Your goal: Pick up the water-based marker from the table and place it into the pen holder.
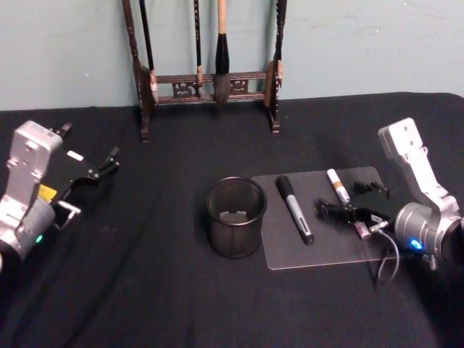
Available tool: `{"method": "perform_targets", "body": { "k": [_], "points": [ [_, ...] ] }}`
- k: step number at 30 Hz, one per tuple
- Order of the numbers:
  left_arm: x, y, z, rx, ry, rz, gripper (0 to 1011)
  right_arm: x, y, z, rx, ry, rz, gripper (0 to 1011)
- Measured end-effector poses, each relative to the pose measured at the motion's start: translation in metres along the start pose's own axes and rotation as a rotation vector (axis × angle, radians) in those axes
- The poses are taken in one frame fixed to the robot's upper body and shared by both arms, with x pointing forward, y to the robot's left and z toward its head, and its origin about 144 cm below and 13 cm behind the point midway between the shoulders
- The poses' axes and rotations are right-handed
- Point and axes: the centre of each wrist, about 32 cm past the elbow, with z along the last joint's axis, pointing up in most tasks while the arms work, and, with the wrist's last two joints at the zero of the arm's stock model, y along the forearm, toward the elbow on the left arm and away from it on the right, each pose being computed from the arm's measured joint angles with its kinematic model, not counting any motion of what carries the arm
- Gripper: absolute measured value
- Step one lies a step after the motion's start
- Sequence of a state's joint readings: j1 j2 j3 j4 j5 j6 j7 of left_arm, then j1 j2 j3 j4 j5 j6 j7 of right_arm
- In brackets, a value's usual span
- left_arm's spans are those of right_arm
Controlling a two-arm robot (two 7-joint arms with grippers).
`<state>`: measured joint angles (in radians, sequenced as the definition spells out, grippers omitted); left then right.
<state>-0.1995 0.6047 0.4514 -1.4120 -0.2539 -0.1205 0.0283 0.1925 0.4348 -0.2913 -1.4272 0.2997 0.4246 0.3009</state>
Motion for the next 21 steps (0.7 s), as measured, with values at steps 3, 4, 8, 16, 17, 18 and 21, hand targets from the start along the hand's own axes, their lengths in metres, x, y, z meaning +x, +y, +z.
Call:
{"method": "perform_targets", "body": {
  "k": [3, 4, 8, 16, 17, 18, 21],
  "points": [
    [0.0000, 0.0000, 0.0000, 0.000, 0.000, 0.000, 1001, -0.0004, 0.0002, -0.0001, -0.002, 0.000, -0.001, 1002],
    [0.0000, 0.0000, 0.0000, 0.000, 0.000, 0.000, 1001, -0.0005, 0.0002, -0.0001, -0.004, -0.001, -0.002, 1000],
    [0.0000, 0.0000, 0.0000, 0.000, 0.000, 0.000, 1001, -0.0008, 0.0000, -0.0007, -0.007, -0.001, -0.004, 1000],
    [0.0000, 0.0000, 0.0000, 0.000, 0.000, 0.000, 1001, -0.0015, 0.0002, -0.0014, -0.012, -0.007, -0.006, 1000],
    [0.0000, 0.0000, 0.0000, 0.000, 0.000, 0.000, 1001, -0.0015, 0.0002, -0.0014, -0.012, -0.007, -0.006, 1000],
    [0.0000, 0.0000, 0.0000, 0.000, 0.000, 0.000, 1001, -0.0015, 0.0002, -0.0014, -0.012, -0.007, -0.006, 1000],
    [0.0000, 0.0000, 0.0000, 0.000, 0.000, 0.000, 1001, -0.0015, 0.0002, -0.0014, -0.012, -0.007, -0.006, 1000]
  ]
}}
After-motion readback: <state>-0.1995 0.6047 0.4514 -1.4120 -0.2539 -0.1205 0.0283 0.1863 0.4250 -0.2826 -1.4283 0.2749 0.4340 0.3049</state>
